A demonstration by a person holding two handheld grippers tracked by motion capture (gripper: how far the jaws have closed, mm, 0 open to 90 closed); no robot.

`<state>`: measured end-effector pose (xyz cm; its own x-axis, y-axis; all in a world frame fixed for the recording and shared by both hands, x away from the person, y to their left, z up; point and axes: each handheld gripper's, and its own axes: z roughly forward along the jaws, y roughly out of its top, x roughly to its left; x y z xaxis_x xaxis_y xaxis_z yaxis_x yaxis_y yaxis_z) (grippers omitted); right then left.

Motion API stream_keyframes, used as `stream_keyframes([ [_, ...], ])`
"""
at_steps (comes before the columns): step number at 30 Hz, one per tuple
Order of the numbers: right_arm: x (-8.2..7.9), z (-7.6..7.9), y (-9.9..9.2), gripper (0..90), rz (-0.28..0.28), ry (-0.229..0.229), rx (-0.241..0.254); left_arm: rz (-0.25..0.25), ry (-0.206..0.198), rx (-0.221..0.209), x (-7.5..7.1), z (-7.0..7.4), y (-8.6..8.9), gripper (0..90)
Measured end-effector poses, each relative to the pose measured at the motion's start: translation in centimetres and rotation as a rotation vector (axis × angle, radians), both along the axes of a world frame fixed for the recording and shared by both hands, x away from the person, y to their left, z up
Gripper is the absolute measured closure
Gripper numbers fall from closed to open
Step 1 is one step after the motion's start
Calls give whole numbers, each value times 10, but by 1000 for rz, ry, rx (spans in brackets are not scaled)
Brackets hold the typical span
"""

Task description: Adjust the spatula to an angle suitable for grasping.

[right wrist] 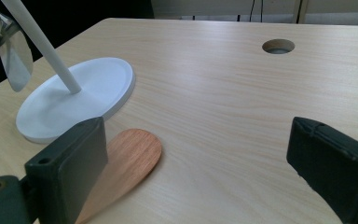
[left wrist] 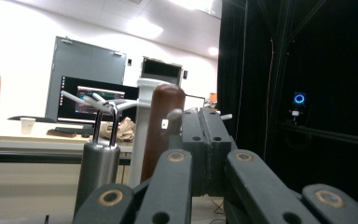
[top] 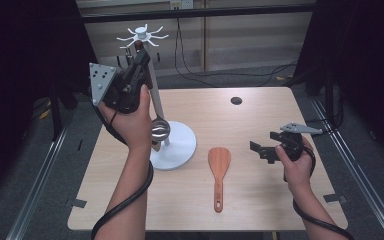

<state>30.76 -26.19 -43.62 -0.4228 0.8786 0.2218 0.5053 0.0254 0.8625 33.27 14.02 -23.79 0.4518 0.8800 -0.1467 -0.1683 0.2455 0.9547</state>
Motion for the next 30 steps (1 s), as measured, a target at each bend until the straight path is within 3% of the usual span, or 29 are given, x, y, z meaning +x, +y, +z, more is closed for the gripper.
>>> stream_keyframes([
  [30, 0, -1, -1, 49, -8, 2, 1, 24, 33, -2, 6, 2, 18, 900],
])
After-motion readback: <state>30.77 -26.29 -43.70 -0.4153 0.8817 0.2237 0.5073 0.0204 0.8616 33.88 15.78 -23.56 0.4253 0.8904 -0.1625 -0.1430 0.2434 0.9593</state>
